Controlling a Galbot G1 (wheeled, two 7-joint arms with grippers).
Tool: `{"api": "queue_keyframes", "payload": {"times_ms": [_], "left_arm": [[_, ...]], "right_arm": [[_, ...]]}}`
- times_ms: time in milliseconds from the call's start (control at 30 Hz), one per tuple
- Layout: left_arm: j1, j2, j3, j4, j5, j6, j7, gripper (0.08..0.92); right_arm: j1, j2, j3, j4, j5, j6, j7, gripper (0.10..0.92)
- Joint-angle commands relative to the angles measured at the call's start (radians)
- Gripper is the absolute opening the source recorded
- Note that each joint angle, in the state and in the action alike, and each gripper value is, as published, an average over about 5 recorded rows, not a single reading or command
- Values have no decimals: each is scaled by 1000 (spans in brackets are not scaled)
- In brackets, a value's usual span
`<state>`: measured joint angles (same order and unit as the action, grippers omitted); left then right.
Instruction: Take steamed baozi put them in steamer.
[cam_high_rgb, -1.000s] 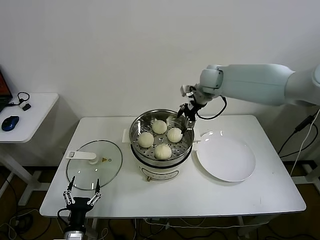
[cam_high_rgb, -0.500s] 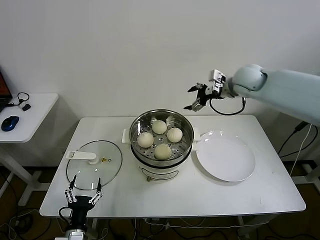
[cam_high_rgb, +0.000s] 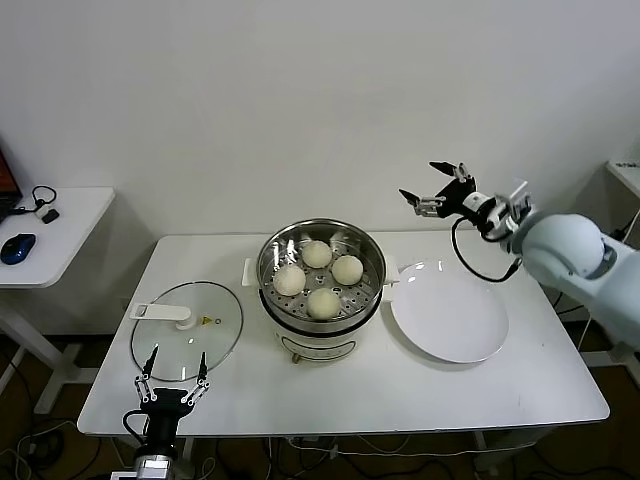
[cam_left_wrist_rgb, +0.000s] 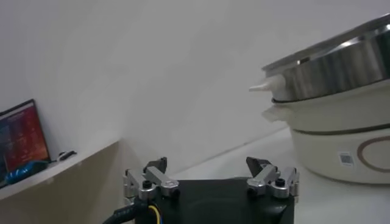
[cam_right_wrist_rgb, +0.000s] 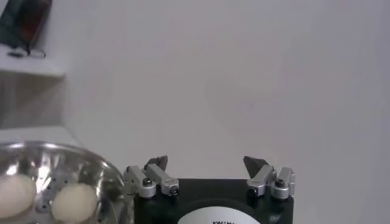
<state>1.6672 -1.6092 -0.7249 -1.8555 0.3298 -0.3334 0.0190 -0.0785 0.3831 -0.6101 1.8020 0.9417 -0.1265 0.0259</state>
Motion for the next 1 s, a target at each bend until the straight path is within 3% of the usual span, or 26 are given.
{"api": "queue_keyframes", "payload": {"times_ms": [33, 233, 500, 1000], "left_arm": [[-1, -49, 1, 0, -32, -26, 6, 823], [2, -49, 1, -5, -39, -37, 6, 823], [1, -49, 7, 2, -39, -46, 6, 823], [0, -49, 9, -1, -46, -40, 4, 823]], "right_arm": [[-1187, 289, 1217, 250, -297, 139, 150, 823], [-1465, 575, 1333, 252, -453, 312, 41, 823], [-1706, 825, 1293, 218, -517, 610, -59, 823], [-1862, 902, 1188, 116, -552, 812, -118, 823]]}}
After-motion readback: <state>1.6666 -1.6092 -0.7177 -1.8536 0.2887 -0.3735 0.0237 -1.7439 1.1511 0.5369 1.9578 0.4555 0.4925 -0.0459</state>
